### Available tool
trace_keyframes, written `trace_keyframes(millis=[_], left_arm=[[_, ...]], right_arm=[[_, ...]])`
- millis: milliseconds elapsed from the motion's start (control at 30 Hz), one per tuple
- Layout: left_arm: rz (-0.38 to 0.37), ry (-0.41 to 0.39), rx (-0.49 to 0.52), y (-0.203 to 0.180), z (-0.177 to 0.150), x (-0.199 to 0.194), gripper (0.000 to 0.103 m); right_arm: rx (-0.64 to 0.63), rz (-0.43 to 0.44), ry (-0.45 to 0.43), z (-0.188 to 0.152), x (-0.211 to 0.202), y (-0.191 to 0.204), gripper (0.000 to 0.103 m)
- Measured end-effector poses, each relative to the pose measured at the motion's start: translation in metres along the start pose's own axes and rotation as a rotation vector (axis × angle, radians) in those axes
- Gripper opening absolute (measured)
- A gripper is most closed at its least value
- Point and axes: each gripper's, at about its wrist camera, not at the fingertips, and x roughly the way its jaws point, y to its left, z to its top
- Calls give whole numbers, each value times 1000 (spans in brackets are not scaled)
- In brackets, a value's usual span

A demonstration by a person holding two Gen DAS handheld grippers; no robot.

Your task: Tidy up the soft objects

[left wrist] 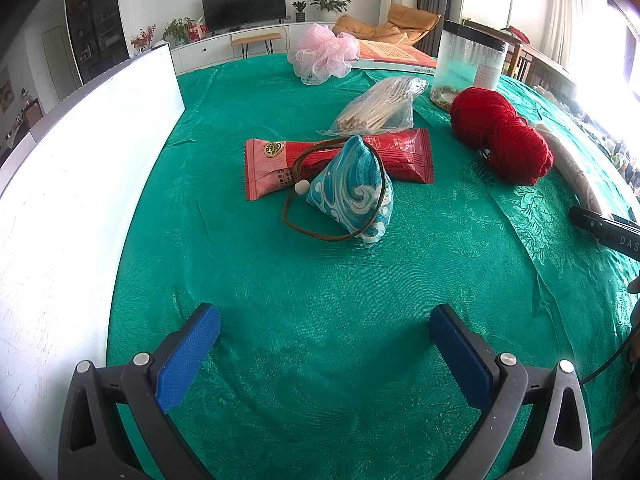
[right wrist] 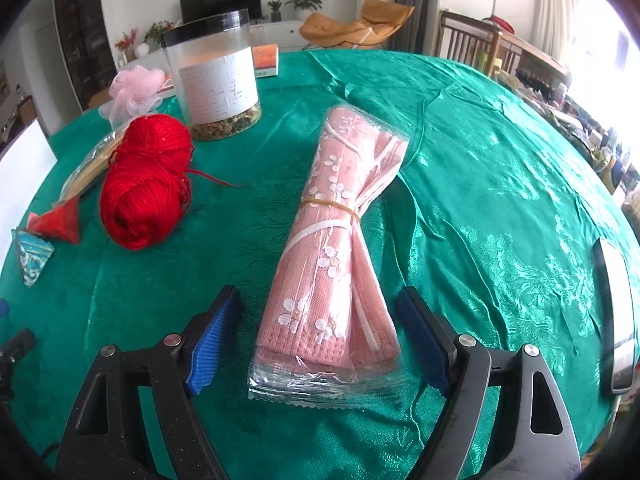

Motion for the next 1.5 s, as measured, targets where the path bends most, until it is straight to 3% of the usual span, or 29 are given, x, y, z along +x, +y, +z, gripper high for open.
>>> trace_keyframes(millis=[1500], left_arm=[[0, 0, 0, 0, 0, 0, 103]], right_arm=[[0, 1, 0, -1, 0, 0, 85]])
